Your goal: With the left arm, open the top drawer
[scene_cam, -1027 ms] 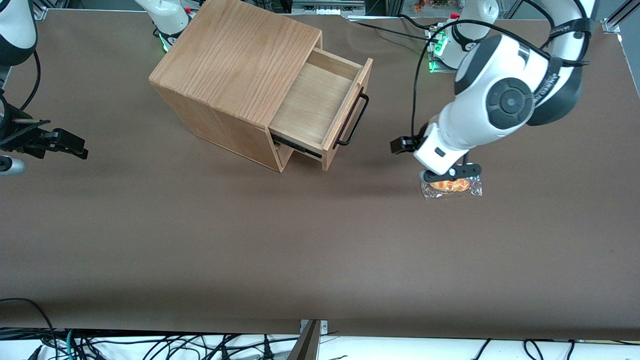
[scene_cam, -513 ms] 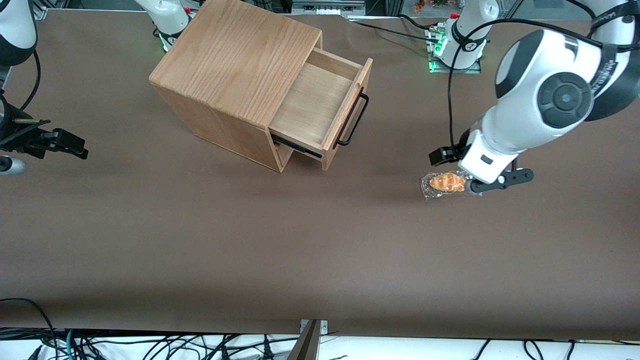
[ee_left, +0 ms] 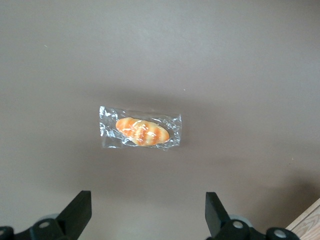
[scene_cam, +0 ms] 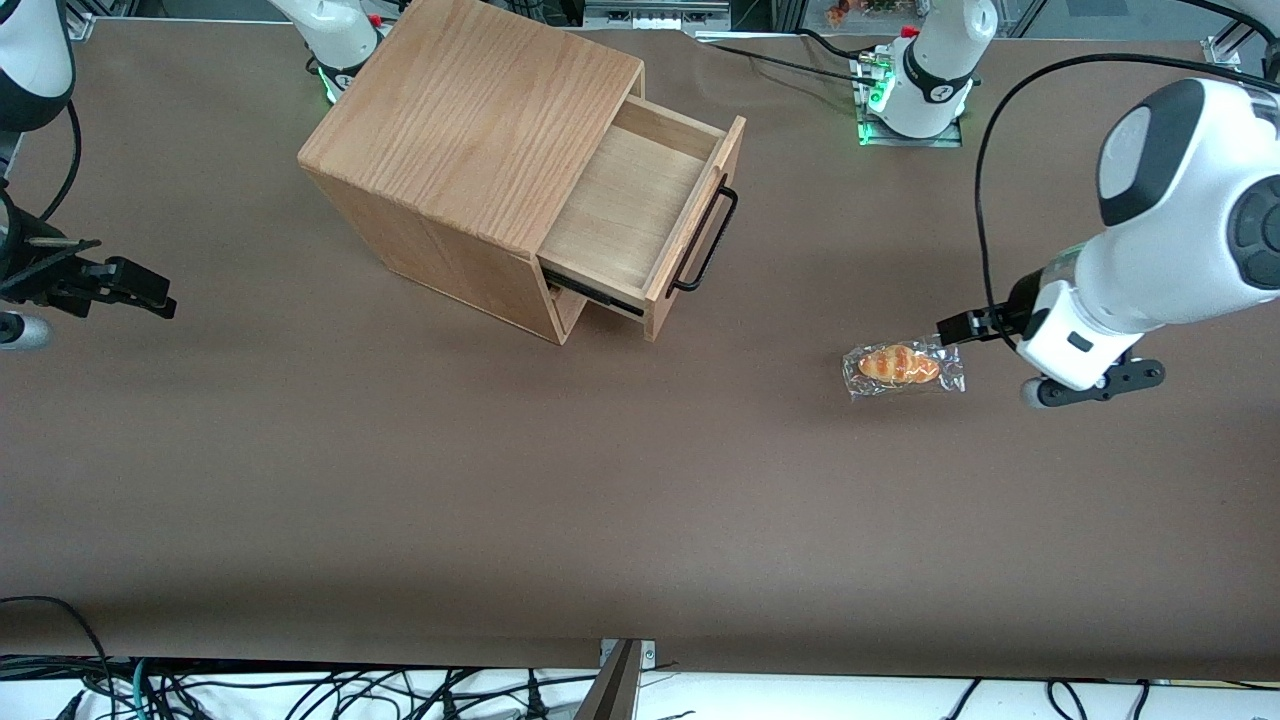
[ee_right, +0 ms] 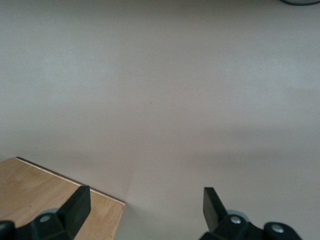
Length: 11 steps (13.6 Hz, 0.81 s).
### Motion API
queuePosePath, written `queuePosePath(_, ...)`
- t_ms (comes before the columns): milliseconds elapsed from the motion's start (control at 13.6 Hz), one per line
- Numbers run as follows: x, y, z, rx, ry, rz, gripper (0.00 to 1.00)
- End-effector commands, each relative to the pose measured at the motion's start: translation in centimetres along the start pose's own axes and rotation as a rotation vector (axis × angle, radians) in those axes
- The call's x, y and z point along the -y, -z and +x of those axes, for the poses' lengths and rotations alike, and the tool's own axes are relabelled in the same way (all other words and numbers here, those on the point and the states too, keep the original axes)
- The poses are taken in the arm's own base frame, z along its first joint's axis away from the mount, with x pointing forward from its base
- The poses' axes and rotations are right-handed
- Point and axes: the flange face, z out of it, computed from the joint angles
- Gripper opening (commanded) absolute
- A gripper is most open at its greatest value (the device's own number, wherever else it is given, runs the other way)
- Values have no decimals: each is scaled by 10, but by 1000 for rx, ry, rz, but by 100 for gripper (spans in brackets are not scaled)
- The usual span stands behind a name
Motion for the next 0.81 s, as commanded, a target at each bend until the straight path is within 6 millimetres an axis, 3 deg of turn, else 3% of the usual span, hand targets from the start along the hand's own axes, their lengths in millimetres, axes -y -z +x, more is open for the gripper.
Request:
queuePosePath(0, 3, 20, -4, -28, -31, 14, 100)
queuePosePath(147, 6, 26, -6, -41, -25, 16, 100)
queuePosePath(367, 35, 32, 2, -59, -80, 48, 100)
queuePosePath(513, 43, 32, 2, -57, -74, 53, 100)
queuePosePath(733, 76, 38, 9, -62, -101, 54, 100)
